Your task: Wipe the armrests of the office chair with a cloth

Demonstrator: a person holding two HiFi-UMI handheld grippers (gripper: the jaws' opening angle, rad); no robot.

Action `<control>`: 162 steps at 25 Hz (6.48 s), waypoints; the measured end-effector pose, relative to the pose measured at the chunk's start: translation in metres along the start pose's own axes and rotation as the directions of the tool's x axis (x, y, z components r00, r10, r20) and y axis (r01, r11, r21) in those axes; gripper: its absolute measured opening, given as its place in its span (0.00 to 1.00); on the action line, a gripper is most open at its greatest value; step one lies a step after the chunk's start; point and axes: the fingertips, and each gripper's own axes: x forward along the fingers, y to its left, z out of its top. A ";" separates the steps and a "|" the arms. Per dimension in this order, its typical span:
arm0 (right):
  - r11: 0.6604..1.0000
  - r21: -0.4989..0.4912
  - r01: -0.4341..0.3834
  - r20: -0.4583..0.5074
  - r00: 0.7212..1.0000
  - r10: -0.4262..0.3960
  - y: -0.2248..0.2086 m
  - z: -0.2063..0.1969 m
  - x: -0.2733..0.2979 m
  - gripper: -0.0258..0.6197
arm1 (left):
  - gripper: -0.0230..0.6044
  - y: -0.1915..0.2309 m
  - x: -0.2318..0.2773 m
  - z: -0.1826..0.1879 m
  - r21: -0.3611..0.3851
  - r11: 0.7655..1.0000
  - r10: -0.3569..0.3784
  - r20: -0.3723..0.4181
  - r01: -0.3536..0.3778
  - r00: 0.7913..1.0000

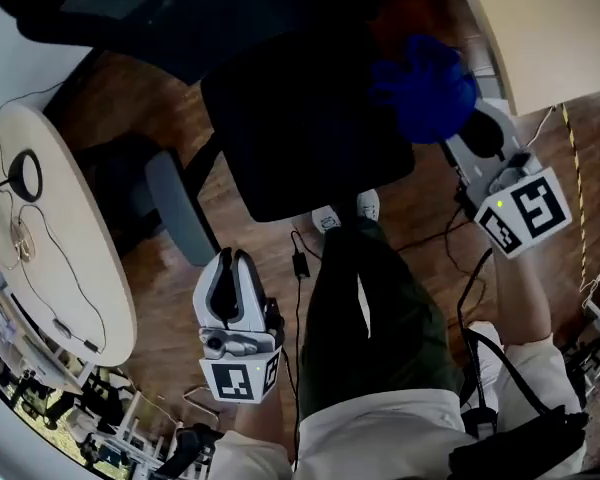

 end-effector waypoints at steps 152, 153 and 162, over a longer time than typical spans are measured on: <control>0.942 0.272 0.195 -0.008 0.980 -0.200 -0.136 -0.337 0.032 0.14 | 0.11 -0.160 0.081 -0.088 -0.047 0.991 -0.130 -0.193 0.123 0.973; 0.939 0.276 0.204 -0.006 0.978 -0.210 -0.122 -0.326 -0.008 0.14 | 0.11 -0.161 0.076 -0.077 -0.047 0.991 -0.135 -0.191 0.128 0.972; 0.983 0.065 0.173 0.504 0.845 -0.182 -0.019 0.082 -0.261 0.15 | 0.11 -0.196 0.053 0.137 0.096 0.984 -0.162 0.112 0.151 0.981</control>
